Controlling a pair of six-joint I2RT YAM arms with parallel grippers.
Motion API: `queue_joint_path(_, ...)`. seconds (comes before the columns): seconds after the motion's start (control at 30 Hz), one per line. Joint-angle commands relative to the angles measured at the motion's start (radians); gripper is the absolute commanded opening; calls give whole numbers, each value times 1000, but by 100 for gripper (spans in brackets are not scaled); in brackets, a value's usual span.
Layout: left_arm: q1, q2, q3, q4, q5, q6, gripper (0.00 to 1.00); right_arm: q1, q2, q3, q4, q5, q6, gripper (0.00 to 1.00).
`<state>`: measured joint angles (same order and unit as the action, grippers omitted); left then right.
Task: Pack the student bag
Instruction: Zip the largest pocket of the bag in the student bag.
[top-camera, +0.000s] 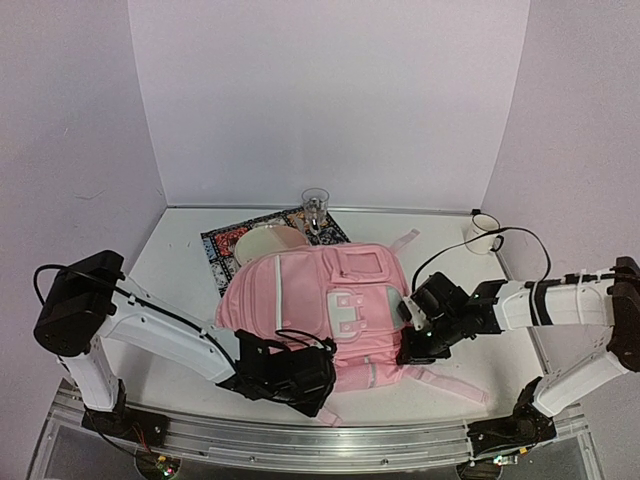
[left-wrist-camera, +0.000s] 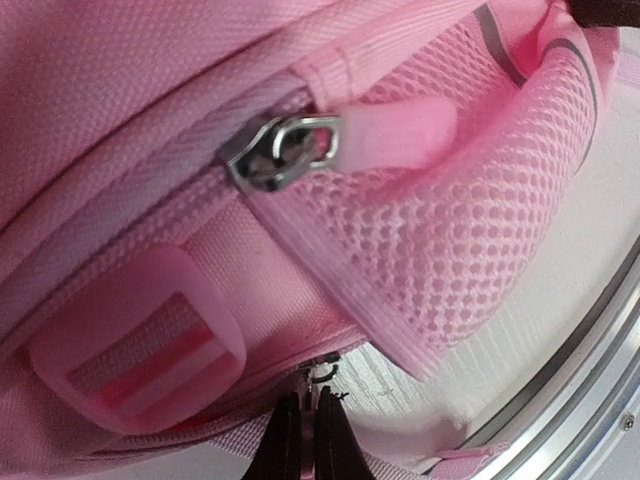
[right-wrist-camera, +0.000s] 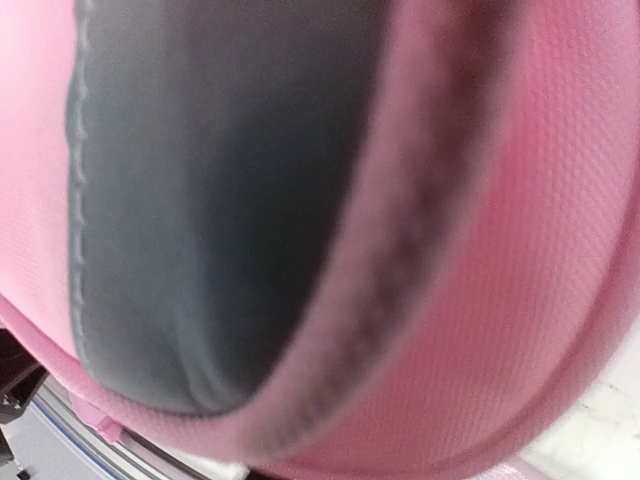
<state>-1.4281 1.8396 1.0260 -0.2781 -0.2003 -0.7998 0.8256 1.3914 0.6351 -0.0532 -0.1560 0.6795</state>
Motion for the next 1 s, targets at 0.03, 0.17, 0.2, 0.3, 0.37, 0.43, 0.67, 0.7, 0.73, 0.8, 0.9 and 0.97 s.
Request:
queue_joint_path(0.03,7,-118,-12,-92,-14,2,0,-74,-9,34,-112,106,-61,0)
queue_joint_path(0.17,7,-164,-44,-126,15,0,0,-193,-38,57,-174,148,-118,0)
queue_joint_path(0.2,6,-174,-51,-133,23,1,0,-229,-44,64,-185,154,-134,0)
queue_joint_path(0.3,6,-200,-80,-153,42,-1,0,-323,-52,81,-210,183,-178,0)
queue_joint_path(0.37,6,-215,-102,-165,48,-5,0,-407,-52,88,-218,195,-205,0)
queue_joint_path(0.43,6,-235,-121,-176,53,-7,0,-496,-54,94,-219,193,-238,0)
queue_joint_path(0.67,6,-272,-86,-192,49,47,0,-589,-35,149,-181,105,-287,2)
queue_joint_path(0.7,6,-257,-57,-190,51,59,0,-589,-43,147,-169,62,-283,6)
queue_joint_path(0.73,6,-240,-29,-186,54,72,0,-588,-56,141,-161,26,-276,12)
queue_joint_path(0.8,6,-207,30,-176,55,99,0,-586,-94,123,-155,-23,-254,25)
queue_joint_path(0.9,10,-150,108,-156,65,129,0,-582,-181,91,-163,-73,-215,48)
queue_joint_path(0.97,20,-122,151,-140,90,143,0,-573,-240,70,-177,-98,-187,59)
